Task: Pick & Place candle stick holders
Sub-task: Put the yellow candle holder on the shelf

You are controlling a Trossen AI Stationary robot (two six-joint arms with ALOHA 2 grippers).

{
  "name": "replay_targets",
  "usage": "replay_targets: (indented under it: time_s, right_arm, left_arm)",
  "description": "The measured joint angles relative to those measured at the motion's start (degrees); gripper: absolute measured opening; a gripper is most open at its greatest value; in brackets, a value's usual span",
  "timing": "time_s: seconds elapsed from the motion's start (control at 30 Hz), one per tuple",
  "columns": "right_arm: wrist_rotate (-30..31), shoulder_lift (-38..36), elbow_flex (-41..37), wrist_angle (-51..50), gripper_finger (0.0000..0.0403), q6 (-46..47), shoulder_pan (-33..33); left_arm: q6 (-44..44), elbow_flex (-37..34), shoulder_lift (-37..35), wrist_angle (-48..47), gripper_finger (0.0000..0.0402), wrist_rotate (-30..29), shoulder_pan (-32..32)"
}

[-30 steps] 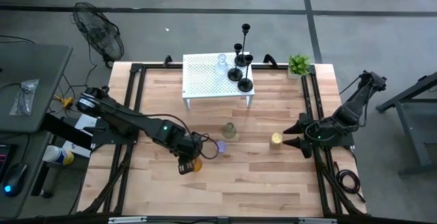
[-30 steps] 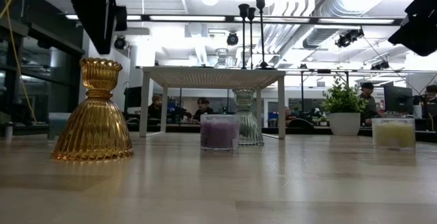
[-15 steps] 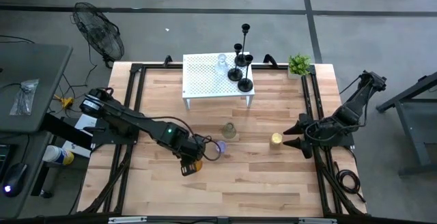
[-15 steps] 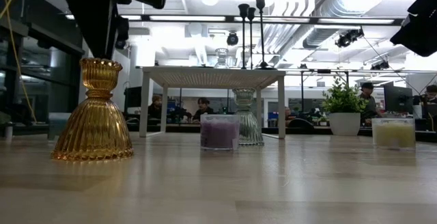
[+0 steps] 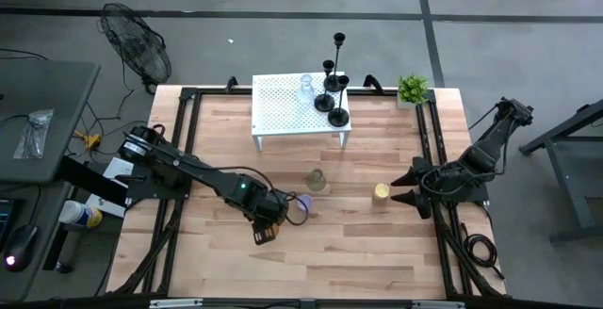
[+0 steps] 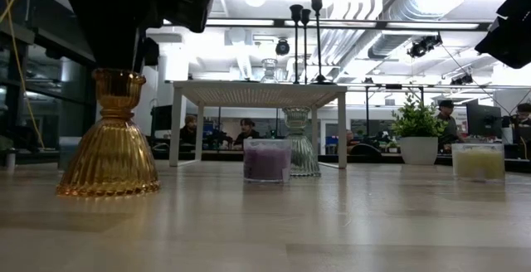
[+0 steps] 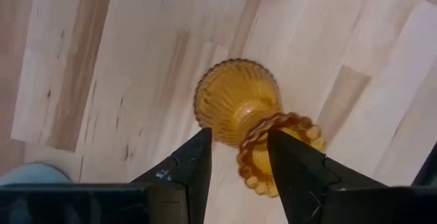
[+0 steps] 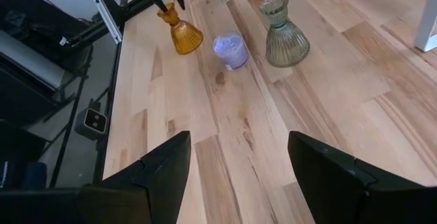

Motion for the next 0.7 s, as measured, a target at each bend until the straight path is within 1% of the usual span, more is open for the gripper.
replay_targets:
  time_s: [0.1,0.17,0.4,0.47,0.7]
  right_arm:
    - [-0.23,0.00,0.00,0.00,0.0239,0.00,0.00]
    - [-0.32,0.00,0.00,-0.02,0.0239,0.00,0.00]
    - [-0.61,0.00,0.00,-0.04,0.0239,0.00,0.00]
    - [-0.71,0.00,0.00,-0.07,0.0239,0.00,0.00]
    - [-0.80,0.00,0.00,-0.42,0.0239,0.00,0.00]
  left_arm:
    - [0.00,0.00,0.00,-0.09,0.0134,0.04,0.00]
    - [0.00,0.00,0.00,-0.14,0.0122,0.07,0.00]
    - [-0.06,0.00,0.00,-0.12,0.0039,1.42,0.00]
    - [-0.07,0.12,-0.10,0.00,0.0022,1.68,0.00]
    - [-1.00,0.13,-0.11,-0.03,0.0021,2.63,0.04]
